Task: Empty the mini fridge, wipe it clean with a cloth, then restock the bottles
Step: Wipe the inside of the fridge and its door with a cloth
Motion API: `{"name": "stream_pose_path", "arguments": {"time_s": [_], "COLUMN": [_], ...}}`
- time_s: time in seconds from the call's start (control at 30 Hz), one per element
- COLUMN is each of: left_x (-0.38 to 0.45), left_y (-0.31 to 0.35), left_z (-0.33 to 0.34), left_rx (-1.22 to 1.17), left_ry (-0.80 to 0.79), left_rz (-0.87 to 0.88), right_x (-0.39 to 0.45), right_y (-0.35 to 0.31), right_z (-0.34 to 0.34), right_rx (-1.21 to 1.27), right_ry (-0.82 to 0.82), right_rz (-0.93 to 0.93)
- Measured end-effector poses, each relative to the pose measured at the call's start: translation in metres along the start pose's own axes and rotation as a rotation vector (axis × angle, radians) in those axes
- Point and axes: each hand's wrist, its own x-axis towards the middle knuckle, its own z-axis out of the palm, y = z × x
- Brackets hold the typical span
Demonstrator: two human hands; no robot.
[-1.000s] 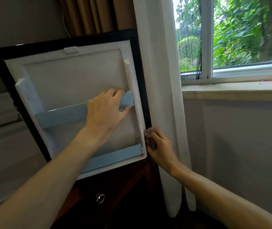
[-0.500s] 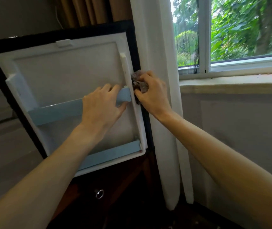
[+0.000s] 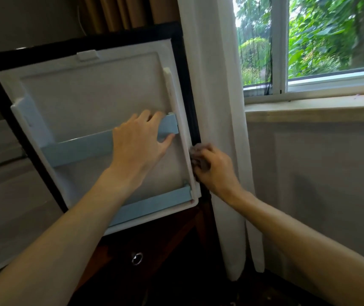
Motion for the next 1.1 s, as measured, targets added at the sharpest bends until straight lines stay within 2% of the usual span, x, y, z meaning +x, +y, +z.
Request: {"name": "stream_pose_path", "arguments": {"time_s": [0.2, 0.3, 0.43, 0.63, 0.77, 0.87, 1.0, 1.1], "left_x": [0.000, 0.000, 0.000, -0.002, -0.002, -0.002, -0.001, -0.002], "left_y": [-0.002, -0.001, -0.001, 0.000, -0.001, -0.002, -0.002, -0.004], "left_z": [0.003, 0.004, 0.003, 0.002, 0.000, 0.001, 0.003, 0.004], "left_rx": [-0.002, 0.021, 0.009, -0.017, -0.030, -0.038, -0.025, -0.016], "left_ry": [0.009, -0.001, 0.003, 0.004, 0.017, 0.011, 0.018, 0.024], "left_rz": [0.010, 0.012, 0.005, -0.013, -0.005, -0.006, 0.011, 0.018], "right_x": [0.158, 0.184, 0.135, -0.016, -0.042, 0.008, 0.117, 0.177], "right_y": [-0.065, -0.074, -0.054, 0.004, 0.019, -0.001, -0.049, -0.075], "right_z": [-0.058, -0.066, -0.048, 0.007, 0.011, -0.009, -0.048, -0.069], "right_rx": [-0.066, -0.137, -0.082, -0.102, -0.049, -0.063, -0.053, -0.126], "right_ry": [0.187, 0.239, 0.209, -0.036, -0.129, -0.091, 0.100, 0.173], "right_rz": [-0.140, -0.188, -0.142, 0.061, 0.031, -0.001, -0.098, -0.139]}}
